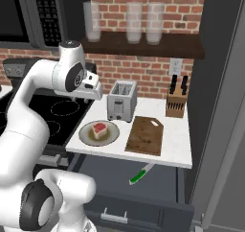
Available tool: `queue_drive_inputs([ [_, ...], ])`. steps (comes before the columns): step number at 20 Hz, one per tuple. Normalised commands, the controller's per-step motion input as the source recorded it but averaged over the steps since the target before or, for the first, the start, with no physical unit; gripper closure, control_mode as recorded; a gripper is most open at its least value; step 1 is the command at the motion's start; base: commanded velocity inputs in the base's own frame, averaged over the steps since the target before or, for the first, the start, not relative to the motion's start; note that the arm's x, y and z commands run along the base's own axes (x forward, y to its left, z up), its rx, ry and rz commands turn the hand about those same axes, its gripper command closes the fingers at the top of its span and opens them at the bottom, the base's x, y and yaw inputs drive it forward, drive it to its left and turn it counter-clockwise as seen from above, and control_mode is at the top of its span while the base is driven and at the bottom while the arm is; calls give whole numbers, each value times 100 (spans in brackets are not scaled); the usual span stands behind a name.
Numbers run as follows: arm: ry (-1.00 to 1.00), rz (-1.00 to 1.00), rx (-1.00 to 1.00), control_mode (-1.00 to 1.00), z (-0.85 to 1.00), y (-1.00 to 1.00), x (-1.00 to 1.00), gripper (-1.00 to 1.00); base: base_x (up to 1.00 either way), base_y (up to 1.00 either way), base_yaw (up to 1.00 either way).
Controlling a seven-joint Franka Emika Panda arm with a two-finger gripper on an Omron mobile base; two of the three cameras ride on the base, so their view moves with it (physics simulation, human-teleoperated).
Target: Pick up the knife from the drawer and place it on the cutting board. Then place the meat from the plate to the cutting board.
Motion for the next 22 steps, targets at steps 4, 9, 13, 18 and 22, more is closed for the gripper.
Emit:
queue_drive_inputs([
  [4,-1,0,0,100,0,0,-7,-100,-15,0,0],
  [9,0,0,0,100,0,0,0,-100,-62,-11,-4],
  [13,0,0,0,100,0,0,0,-100,-59,-44,-4],
  [18,0,0,0,100,0,0,0,-100,-2,-39,0],
  [22,0,0,0,100,0,0,0,-100,-1,-23,0],
])
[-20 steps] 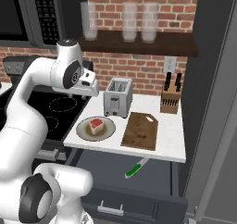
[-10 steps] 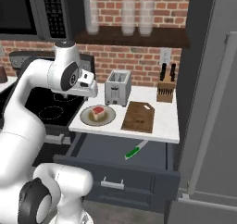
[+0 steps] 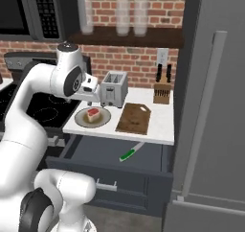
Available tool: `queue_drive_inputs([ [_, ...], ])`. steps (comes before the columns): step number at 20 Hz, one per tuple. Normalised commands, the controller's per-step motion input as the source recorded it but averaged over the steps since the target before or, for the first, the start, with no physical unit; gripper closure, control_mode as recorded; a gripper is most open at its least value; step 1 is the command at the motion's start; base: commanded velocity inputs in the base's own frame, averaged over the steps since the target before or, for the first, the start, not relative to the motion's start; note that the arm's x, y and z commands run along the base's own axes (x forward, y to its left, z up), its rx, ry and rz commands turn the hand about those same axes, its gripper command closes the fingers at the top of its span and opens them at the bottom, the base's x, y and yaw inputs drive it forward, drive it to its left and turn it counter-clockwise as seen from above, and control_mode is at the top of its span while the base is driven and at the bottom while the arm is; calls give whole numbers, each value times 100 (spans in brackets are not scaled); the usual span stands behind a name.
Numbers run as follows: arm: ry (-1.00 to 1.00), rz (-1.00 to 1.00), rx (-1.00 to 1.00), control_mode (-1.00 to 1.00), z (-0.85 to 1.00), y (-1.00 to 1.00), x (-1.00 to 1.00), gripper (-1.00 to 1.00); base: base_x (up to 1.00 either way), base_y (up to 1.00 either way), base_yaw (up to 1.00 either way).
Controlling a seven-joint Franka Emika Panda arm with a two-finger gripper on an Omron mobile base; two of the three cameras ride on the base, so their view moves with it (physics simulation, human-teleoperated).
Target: Pick up the knife from the drawer and place it on the cutting board. Then place the meat from the plate to the cutting board.
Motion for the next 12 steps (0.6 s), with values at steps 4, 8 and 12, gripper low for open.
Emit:
queue_drive_inputs([
  [4,0,0,0,100,0,0,0,-100,-18,-28,-2],
  [8,0,0,0,100,0,0,0,-100,-30,-30,-5],
  [12,0,0,0,100,0,0,0,-100,-36,-10,-2],
])
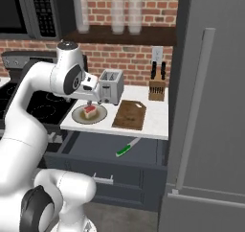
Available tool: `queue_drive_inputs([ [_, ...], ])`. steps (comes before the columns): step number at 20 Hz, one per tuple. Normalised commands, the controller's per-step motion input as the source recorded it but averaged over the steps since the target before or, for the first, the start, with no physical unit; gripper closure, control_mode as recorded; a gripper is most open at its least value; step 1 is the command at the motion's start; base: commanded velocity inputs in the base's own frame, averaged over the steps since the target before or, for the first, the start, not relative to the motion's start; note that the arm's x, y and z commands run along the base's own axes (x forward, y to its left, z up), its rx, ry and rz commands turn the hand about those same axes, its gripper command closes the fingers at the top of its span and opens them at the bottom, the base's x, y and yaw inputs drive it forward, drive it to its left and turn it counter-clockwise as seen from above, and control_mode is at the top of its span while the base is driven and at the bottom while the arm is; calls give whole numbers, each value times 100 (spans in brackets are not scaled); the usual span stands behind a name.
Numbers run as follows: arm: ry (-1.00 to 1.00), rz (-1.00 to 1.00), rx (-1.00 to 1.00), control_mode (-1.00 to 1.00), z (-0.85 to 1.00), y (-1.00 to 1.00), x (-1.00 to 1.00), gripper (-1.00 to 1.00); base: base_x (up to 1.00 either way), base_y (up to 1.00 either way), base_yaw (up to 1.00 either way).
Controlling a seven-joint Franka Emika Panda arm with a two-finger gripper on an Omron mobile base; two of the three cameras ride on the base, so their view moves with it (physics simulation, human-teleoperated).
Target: Pick up the knife from the drawer and place it on the cutting board. Then place the meat from the plate to the cutting board.
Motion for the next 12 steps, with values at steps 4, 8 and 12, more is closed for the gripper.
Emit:
queue_drive_inputs([
  [4,0,0,0,100,0,0,0,-100,-2,3,0],
  [8,0,0,0,100,0,0,0,-100,0,0,0],
  [12,0,0,0,100,0,0,0,-100,0,0,0],
])
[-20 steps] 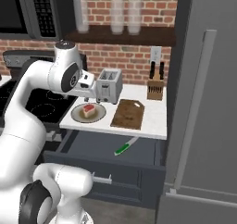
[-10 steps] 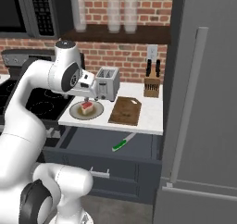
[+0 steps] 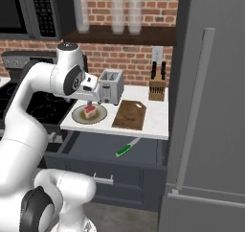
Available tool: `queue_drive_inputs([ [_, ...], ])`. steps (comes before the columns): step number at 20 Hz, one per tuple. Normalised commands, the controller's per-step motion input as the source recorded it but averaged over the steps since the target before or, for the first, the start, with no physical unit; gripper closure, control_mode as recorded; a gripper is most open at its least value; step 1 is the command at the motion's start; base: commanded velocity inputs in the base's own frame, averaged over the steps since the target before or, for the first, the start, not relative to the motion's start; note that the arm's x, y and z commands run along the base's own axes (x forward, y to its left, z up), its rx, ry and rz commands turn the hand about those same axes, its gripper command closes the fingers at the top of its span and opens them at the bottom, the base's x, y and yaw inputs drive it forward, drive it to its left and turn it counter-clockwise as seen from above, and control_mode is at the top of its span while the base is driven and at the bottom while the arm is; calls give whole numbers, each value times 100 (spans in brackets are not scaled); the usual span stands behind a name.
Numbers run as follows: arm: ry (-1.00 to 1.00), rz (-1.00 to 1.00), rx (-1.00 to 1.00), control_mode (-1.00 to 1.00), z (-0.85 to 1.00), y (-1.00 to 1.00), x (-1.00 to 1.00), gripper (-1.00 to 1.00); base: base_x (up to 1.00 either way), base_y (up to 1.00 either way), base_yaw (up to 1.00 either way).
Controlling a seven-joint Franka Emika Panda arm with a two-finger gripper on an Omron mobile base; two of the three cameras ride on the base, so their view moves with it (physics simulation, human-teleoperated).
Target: Pick up the knife from the drawer and place it on the cutting board. Then place the meat from the plate to the cutting board.
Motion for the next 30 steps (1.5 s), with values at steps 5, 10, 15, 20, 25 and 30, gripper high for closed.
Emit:
queue_drive_inputs([
  [5,0,0,0,100,0,0,0,-100,-2,0,0],
  [10,0,0,0,100,0,0,0,-100,-22,-34,0],
  [15,0,0,0,100,0,0,0,-100,0,-4,0],
  [20,1,0,0,-100,-18,0,1,-100,0,0,0],
  [25,36,0,0,-100,-100,0,34,-100,0,0,0],
  [30,38,-3,0,-100,-100,-4,18,-100,0,0,0],
])
